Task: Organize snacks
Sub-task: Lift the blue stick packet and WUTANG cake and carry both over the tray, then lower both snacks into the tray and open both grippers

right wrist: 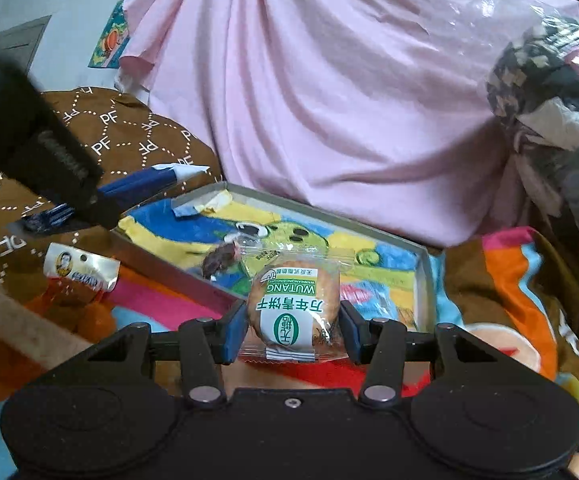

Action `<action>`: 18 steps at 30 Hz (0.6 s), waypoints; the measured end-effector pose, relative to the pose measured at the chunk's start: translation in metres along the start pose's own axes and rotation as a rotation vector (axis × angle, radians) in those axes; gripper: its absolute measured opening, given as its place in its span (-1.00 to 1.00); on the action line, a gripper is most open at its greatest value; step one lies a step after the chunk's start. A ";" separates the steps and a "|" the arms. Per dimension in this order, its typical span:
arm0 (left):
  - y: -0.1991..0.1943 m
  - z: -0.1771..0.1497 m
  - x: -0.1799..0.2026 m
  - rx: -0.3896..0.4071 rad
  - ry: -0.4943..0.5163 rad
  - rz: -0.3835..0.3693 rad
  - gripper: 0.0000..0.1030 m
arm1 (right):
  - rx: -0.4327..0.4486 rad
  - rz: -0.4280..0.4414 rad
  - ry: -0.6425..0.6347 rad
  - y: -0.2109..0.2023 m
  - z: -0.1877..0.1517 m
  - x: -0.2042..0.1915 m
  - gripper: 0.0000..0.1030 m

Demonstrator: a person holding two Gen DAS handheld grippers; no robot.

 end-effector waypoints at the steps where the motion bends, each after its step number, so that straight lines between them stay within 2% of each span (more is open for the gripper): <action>1: 0.005 0.005 -0.001 0.003 -0.003 0.011 -0.60 | 0.013 0.003 -0.012 0.005 0.003 -0.003 -0.03; 4: 0.025 0.021 -0.003 0.005 -0.024 0.036 -0.60 | 0.053 0.010 -0.036 0.023 0.013 -0.011 -0.03; 9: 0.056 0.046 -0.004 0.020 -0.032 0.064 -0.60 | 0.094 0.021 -0.005 0.049 0.029 -0.013 -0.02; 18: 0.106 0.073 -0.006 0.023 -0.028 0.114 -0.60 | 0.083 0.035 0.068 0.091 0.032 -0.005 -0.02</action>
Point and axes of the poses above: each gripper's, at about its wrist camera, not at the fingertips, and y roughly the way its jaws point, x to its right, z to its top, the point moved 4 cm from there along y, roughly the way its jaws point, and after that the axes turned 7 degrees about -x, right-handed, at the moved point
